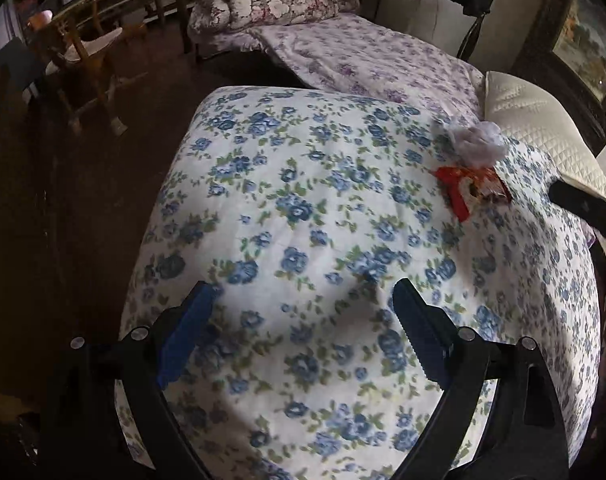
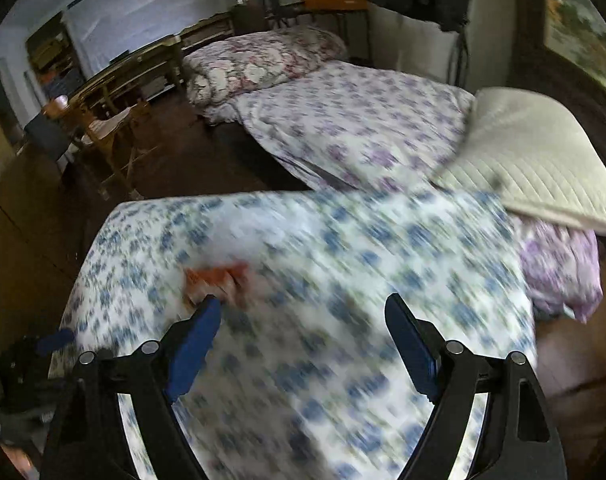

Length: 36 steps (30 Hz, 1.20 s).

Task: Collect trash
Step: 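Grasp the crumpled white plastic bag with the right gripper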

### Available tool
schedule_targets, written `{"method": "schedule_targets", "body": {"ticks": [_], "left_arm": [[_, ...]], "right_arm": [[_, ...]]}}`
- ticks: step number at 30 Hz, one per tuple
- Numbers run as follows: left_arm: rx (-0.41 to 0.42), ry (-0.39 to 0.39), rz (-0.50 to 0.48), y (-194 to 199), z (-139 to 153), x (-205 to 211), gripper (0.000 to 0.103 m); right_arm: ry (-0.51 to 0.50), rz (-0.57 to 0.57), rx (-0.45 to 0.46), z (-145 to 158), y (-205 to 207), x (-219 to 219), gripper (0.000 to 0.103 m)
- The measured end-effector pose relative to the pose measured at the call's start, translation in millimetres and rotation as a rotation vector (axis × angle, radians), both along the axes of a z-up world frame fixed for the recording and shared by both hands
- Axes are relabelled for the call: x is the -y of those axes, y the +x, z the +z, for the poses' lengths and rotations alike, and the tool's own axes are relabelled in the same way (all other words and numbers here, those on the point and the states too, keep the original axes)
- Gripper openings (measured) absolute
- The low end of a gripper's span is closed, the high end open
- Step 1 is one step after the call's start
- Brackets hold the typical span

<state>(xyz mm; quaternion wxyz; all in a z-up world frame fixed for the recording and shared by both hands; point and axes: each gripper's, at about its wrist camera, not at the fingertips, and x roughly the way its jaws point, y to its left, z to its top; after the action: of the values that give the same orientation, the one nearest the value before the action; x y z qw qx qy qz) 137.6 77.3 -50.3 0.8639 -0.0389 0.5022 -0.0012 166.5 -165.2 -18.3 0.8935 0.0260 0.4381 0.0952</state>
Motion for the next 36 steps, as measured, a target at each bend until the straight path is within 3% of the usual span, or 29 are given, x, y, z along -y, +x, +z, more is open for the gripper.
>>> {"method": "schedule_targets", "body": {"ticks": [6, 13, 14, 16, 18, 25, 36], "left_arm": [[-0.002, -0.017, 0.016, 3, 1, -10, 0.088], [0.0, -0.021, 0.014, 5, 1, -12, 0.088], [0.001, -0.02, 0.013, 5, 1, -11, 0.088], [0.003, -0.019, 0.008, 5, 2, -10, 0.088], [0.003, -0.018, 0.005, 6, 3, -6, 0.088], [0.004, -0.01, -0.018, 1, 4, 8, 0.088], [0.007, -0.008, -0.031, -3, 6, 14, 0.089]], "right_arm": [[-0.086, 0.049, 0.004, -4, 33, -49, 0.083], [-0.117, 0.032, -0.017, -14, 51, -60, 0.082], [-0.113, 0.031, -0.026, -16, 53, -61, 0.078], [-0.107, 0.049, -0.052, -21, 56, -62, 0.057], [-0.075, 0.066, -0.093, -27, 58, -61, 0.016], [0.013, 0.043, -0.032, -11, 37, -42, 0.013], [0.056, -0.009, 0.009, 1, -22, -8, 0.013]]}}
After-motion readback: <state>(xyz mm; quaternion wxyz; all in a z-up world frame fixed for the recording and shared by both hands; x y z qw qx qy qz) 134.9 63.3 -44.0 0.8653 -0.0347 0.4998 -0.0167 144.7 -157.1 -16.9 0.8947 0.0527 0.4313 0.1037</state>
